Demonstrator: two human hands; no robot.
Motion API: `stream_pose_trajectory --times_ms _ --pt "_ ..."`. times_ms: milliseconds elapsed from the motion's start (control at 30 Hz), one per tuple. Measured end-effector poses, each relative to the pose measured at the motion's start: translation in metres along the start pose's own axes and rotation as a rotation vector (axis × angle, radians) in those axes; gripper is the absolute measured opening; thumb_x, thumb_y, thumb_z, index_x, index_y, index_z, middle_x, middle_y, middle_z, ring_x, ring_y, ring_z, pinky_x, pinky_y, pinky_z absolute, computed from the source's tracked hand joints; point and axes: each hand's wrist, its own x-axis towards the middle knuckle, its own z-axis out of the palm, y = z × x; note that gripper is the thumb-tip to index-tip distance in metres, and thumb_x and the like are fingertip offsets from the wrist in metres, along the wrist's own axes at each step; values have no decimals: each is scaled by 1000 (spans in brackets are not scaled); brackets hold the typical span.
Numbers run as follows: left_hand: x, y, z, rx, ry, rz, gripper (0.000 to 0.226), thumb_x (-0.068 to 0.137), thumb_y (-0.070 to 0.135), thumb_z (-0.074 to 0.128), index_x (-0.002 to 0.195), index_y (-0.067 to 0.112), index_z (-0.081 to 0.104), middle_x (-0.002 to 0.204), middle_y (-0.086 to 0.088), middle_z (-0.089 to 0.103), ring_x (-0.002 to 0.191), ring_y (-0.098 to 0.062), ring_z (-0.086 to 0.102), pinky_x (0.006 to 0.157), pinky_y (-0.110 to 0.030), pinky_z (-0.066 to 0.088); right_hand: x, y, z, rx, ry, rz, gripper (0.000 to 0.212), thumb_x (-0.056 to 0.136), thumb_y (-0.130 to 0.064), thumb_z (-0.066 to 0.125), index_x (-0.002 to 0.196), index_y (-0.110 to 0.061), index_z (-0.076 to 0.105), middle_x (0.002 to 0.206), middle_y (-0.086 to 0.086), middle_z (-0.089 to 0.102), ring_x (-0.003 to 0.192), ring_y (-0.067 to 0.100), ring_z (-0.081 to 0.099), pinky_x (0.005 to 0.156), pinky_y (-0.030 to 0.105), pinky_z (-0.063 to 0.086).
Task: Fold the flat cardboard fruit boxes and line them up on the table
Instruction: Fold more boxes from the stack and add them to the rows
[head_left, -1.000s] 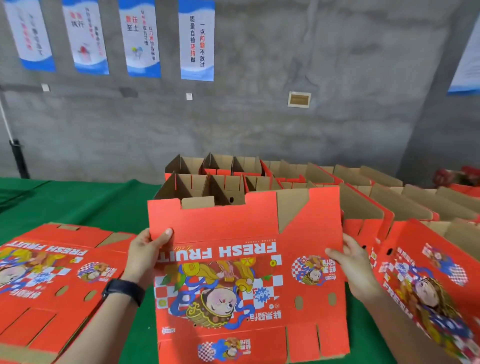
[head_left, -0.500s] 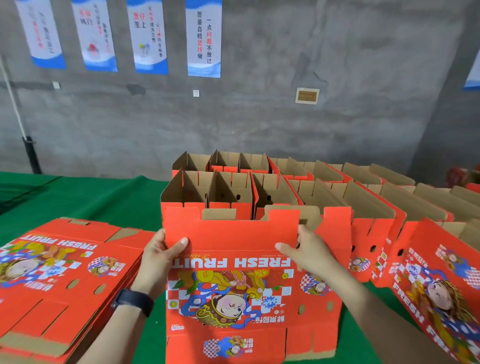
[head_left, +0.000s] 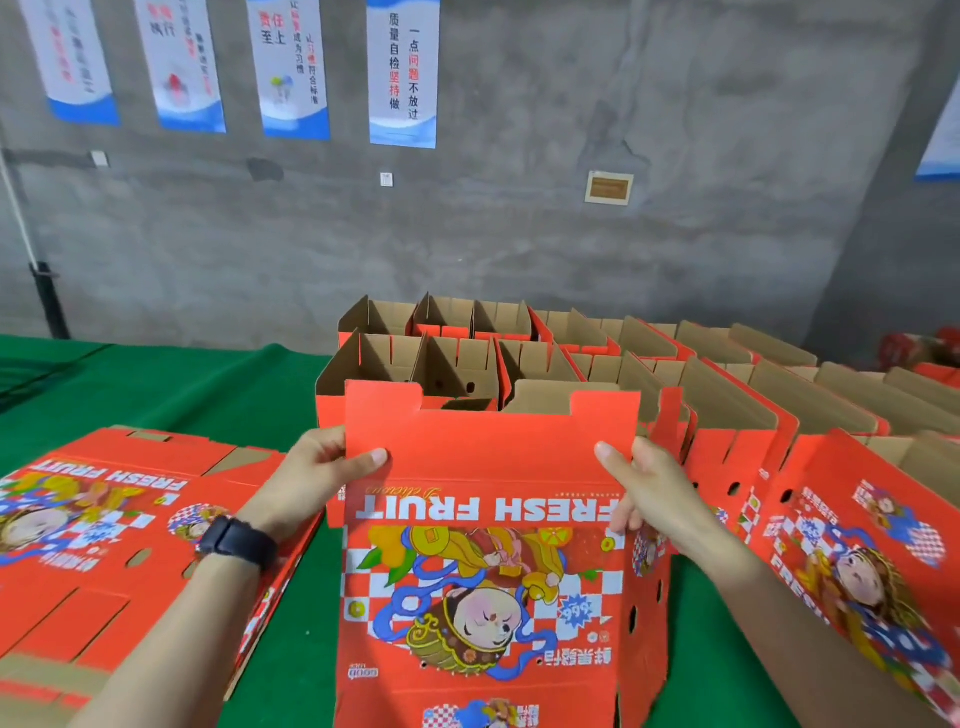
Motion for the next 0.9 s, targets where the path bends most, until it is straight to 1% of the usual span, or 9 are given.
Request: stream_pose_trajectory --times_ms 100,167,333,533,600,667,733,800,900 --pt "-2 16 11 279 76 57 18 94 30 55 97 15 64 94 -6 72 82 -24 70 79 -39 55 -4 6 -3 -17 179 -16 40 96 -42 47 90 -4 54 50 -3 55 44 8 55 54 32 43" --pt "-4 22 17 562 112 104 40 93 50 48 98 14 65 95 -3 70 85 -21 68 84 -40 52 -8 7 -6 13 232 -40 43 95 -46 45 93 -4 56 63 5 61 56 17 61 60 38 48" --pt "-10 32 16 483 -147 -206 83 77 76 37 91 0 70 89 -8 75 85 -25 70 86 -38 54 -20 10 -11 33 260 -113 28 95 -47 46 98 -22 59 82 6 70 75 22 69 74 51 55" --pt "-26 32 25 389 -354 -341 92 54 94 6 104 37 58 88 32 65 91 9 62 74 -15 45 -36 14 -18 37 251 -124 46 87 -58 45 97 -16 60 85 13 69 80 29 68 77 56 53" --pt "-30 28 33 228 -211 -241 73 73 74 10 108 31 57 91 32 64 92 13 59 71 -1 41 -40 13 -18 86 237 -101 50 84 -59 43 97 -15 61 84 9 70 80 26 69 78 54 54" --pt "-31 24 42 231 9 -147 75 78 68 11 96 20 66 98 13 66 98 -4 59 79 -11 41 -42 13 -18 81 247 -60 66 81 -66 36 93 -5 59 80 12 68 75 30 67 75 48 54" --pt "-34 18 48 266 207 -118 76 81 68 11 76 16 66 82 4 66 80 -10 59 70 -18 40 -47 13 -15 15 282 -37 78 81 -70 26 77 3 53 69 16 63 65 31 61 66 41 50" --pt "-37 11 55 186 373 -147 70 92 61 14 68 15 61 70 7 63 69 -5 57 61 -19 39 -56 11 -8 -37 322 -50 70 83 -67 25 57 -5 41 52 9 51 50 22 51 54 34 41" --pt "-36 -1 62 45 510 -198 59 100 49 27 72 9 61 81 -11 67 76 -22 59 71 -33 45 -63 13 -2 10 368 -66 57 92 -46 46 48 -14 29 46 -1 37 45 15 38 51 31 31"
